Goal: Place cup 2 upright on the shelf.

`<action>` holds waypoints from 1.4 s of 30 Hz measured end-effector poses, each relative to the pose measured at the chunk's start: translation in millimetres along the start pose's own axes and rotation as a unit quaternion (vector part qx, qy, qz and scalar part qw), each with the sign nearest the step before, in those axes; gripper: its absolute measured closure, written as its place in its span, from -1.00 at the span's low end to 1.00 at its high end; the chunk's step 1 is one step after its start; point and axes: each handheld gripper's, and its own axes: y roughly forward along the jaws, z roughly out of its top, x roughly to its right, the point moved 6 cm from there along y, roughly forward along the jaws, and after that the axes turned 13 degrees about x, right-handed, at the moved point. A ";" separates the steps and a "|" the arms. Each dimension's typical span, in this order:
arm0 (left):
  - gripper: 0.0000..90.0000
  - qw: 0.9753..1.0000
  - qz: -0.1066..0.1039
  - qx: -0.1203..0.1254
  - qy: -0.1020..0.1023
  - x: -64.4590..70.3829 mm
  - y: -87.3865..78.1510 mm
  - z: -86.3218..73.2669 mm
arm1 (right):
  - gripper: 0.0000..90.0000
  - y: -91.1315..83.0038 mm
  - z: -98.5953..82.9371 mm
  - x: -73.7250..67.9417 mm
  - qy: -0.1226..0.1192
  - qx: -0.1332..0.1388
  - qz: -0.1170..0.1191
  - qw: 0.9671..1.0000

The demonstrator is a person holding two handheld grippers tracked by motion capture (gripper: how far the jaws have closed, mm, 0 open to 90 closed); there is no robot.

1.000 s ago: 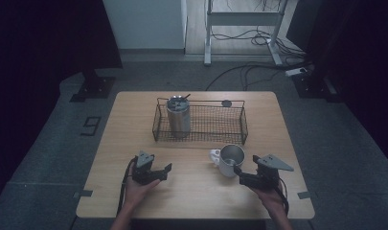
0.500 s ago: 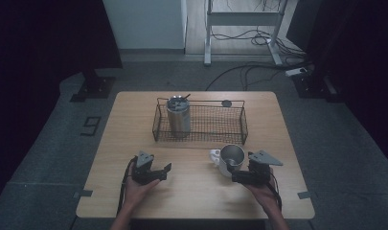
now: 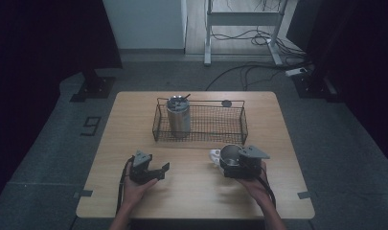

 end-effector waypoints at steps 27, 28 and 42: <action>-0.64 1.000 -0.004 0.003 -0.009 -5.8 -3.9 1.6 | -0.87 4.1 7.1 4.1 -0.001 0.018 -0.023 1.000; -0.63 1.000 -0.003 0.003 -0.010 -6.1 -4.1 1.6 | -0.87 3.3 8.3 3.4 -0.005 0.018 -0.023 1.000; -0.63 1.000 -0.003 -0.001 -0.012 -7.6 -3.7 -1.6 | -0.87 -3.3 20.0 0.2 -0.007 0.024 -0.006 1.000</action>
